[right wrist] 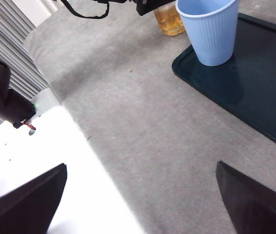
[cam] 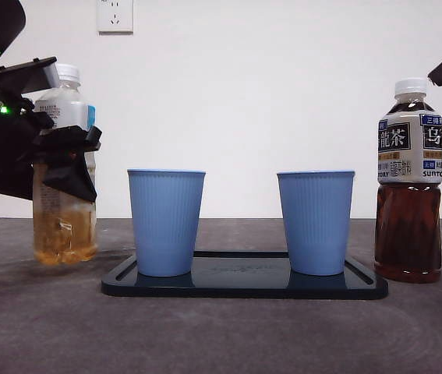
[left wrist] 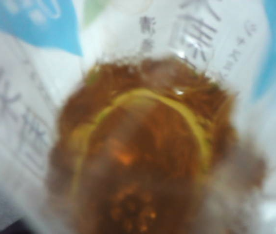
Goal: Pour the drink into the cup
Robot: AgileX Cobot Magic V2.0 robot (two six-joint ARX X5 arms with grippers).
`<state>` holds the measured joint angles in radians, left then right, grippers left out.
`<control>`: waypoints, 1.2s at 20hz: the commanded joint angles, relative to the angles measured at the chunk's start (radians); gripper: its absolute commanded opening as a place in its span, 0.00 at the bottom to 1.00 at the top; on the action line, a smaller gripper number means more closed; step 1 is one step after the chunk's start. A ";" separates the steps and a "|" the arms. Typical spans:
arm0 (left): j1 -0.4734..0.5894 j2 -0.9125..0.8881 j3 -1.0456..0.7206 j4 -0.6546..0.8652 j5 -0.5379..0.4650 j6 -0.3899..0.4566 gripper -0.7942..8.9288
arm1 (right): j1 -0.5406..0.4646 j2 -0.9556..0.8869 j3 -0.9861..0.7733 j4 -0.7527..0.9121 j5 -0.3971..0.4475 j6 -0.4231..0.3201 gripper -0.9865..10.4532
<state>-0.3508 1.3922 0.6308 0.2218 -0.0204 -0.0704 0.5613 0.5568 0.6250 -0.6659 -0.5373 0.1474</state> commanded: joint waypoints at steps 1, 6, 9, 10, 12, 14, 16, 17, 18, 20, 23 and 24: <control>-0.002 0.019 0.014 0.040 0.007 -0.009 0.27 | 0.006 0.003 0.016 0.006 0.016 0.010 0.51; -0.002 0.026 0.014 0.035 0.007 -0.009 0.27 | 0.007 0.003 0.016 0.006 0.014 0.010 0.51; -0.002 0.026 0.014 0.008 0.007 -0.010 0.32 | 0.007 0.003 0.016 0.006 0.015 0.010 0.51; -0.002 0.026 0.014 -0.003 0.007 -0.010 0.38 | 0.007 0.003 0.016 0.007 0.014 0.010 0.51; -0.003 0.026 0.014 -0.028 0.007 -0.011 0.41 | 0.007 0.003 0.016 0.007 0.015 0.010 0.51; -0.003 0.026 0.014 -0.043 0.007 -0.014 0.42 | 0.007 0.003 0.016 0.007 0.015 0.010 0.51; -0.003 0.026 0.014 -0.051 0.007 -0.019 0.52 | 0.007 0.003 0.016 0.007 0.014 0.010 0.51; -0.003 0.024 0.014 -0.058 0.007 -0.029 0.57 | 0.007 0.003 0.016 0.007 0.014 0.010 0.51; -0.003 0.023 0.015 -0.066 0.007 -0.029 0.60 | 0.007 0.003 0.016 0.007 0.015 0.010 0.51; -0.003 0.018 0.015 -0.087 0.007 -0.029 0.61 | 0.007 0.003 0.016 0.007 0.015 0.010 0.51; -0.003 -0.014 0.015 -0.120 0.007 -0.029 0.67 | 0.006 0.003 0.016 0.007 0.016 0.009 0.51; -0.003 -0.029 0.015 -0.130 0.006 -0.029 0.67 | 0.006 0.003 0.016 0.008 0.019 0.009 0.51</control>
<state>-0.3508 1.3640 0.6319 0.0807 -0.0193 -0.0940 0.5613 0.5568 0.6250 -0.6659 -0.5198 0.1478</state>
